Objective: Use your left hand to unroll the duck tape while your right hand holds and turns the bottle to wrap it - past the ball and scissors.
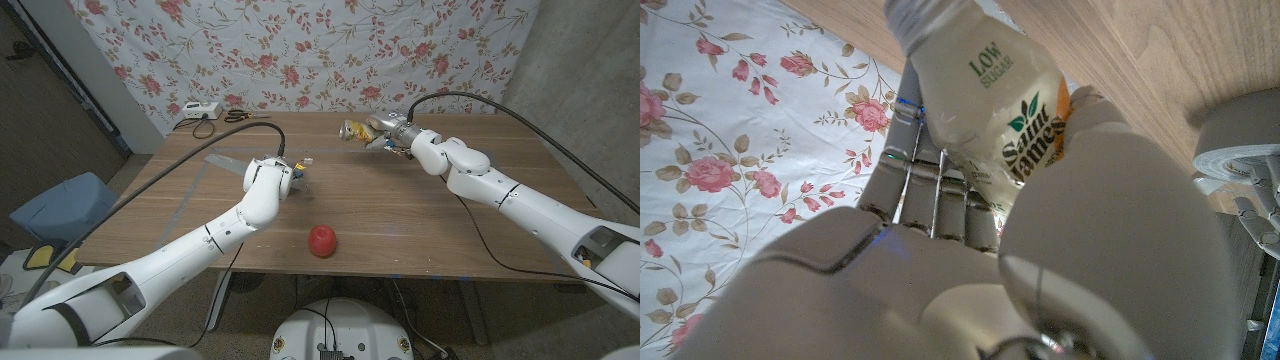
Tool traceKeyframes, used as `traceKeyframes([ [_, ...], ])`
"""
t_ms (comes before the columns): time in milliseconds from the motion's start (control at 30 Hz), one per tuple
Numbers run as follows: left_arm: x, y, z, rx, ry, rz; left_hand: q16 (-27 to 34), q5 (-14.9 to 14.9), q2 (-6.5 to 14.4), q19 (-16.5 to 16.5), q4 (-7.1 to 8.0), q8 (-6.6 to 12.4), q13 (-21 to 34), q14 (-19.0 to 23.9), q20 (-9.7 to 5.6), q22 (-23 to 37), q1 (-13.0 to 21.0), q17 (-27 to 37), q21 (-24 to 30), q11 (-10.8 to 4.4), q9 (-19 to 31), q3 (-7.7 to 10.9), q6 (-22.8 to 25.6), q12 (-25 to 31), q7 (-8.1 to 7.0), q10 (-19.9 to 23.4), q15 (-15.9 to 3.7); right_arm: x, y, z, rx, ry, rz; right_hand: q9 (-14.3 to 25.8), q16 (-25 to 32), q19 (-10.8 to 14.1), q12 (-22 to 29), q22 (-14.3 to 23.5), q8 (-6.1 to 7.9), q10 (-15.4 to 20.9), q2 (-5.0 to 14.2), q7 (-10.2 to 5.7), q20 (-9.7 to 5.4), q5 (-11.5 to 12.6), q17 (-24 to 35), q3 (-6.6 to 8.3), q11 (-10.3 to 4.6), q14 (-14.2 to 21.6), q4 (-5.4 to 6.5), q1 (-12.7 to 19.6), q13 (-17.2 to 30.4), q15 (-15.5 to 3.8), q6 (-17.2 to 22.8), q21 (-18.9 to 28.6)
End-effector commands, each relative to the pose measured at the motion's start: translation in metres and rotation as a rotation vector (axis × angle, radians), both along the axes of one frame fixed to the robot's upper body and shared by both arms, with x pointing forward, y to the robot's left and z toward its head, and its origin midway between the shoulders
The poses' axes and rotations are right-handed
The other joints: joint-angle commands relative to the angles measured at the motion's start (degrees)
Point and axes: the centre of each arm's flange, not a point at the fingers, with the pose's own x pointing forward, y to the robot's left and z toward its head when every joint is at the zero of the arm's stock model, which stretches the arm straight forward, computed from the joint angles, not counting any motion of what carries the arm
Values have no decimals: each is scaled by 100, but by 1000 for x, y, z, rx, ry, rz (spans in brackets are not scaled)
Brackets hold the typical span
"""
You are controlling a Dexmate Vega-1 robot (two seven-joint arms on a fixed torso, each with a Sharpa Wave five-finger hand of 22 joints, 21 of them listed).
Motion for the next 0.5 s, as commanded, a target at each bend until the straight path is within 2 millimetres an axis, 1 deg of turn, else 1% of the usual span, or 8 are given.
traceKeyframes([
  [33,-6,-9,-3,63,-45,21,96,29,307,276,-278,97,41,358,-50,19,664,-40,79,-212,4,280,371,136,-139,426,-204,-2,-5,-2,17,-1,27,24,-11,-98,-17,5,-17,1457,1370,-1430,-1347,24,21,40,-1402,1822,66,1199,29,-2312,1768,39],
  [67,-5,-10,-4,64,-42,27,95,26,322,301,-291,98,41,363,-66,19,693,-43,87,-206,4,294,382,137,-135,436,-208,-3,-5,-2,16,1,30,25,-12,-100,-15,2,-20,1465,1370,-1429,-1349,25,21,38,-1400,1823,68,1198,31,-2311,1767,42],
  [100,-3,-10,-6,73,-37,36,111,10,454,317,-323,110,43,419,-75,19,809,-41,88,-191,3,378,458,143,-96,475,-253,-3,-5,-2,16,4,32,25,-14,-103,-18,-1,-22,1463,1371,-1429,-1347,25,22,38,-1395,1824,69,1197,34,-2310,1767,46],
  [133,-2,-10,-8,82,-35,45,124,-10,464,356,-347,112,43,475,-90,19,849,-49,101,-241,2,394,491,160,-95,535,-272,-4,-5,-2,16,0,33,26,-16,-106,-20,-5,-26,1463,1372,-1428,-1350,26,23,37,-1402,1825,71,1197,38,-2310,1764,51],
  [233,2,-11,-15,116,-14,83,100,-50,477,377,-373,44,35,465,-89,19,893,-56,103,-220,-1,414,376,98,-60,421,-271,-5,-8,-2,23,5,38,27,-20,-113,-25,-12,-29,1459,1374,-1428,-1347,26,25,35,-1403,1827,74,1195,44,-2308,1767,59],
  [300,4,-10,-19,116,-8,93,72,-102,408,378,-363,-33,25,428,-88,18,834,-52,97,-128,-3,362,221,30,-67,290,-229,-6,-8,-1,24,-1,37,28,-22,-112,-26,-16,-33,1463,1375,-1428,-1349,27,26,34,-1407,1828,77,1193,47,-2307,1763,66],
  [467,9,-10,-28,120,23,108,54,-139,365,392,-346,-68,13,413,-95,18,777,-44,95,-61,-4,321,148,-23,-44,197,-215,-8,-9,0,25,2,45,29,-27,-120,-35,-27,-37,1460,1376,-1428,-1349,28,29,29,-1411,1833,83,1189,58,-2305,1772,81],
  [500,10,-10,-29,120,27,106,71,-140,407,440,-348,-73,6,469,-121,19,801,-40,112,-67,-4,344,136,-27,-45,205,-242,-8,-9,-1,22,0,42,30,-30,-123,-37,-30,-38,1459,1375,-1431,-1347,28,30,27,-1416,1832,85,1187,60,-2304,1774,85],
])
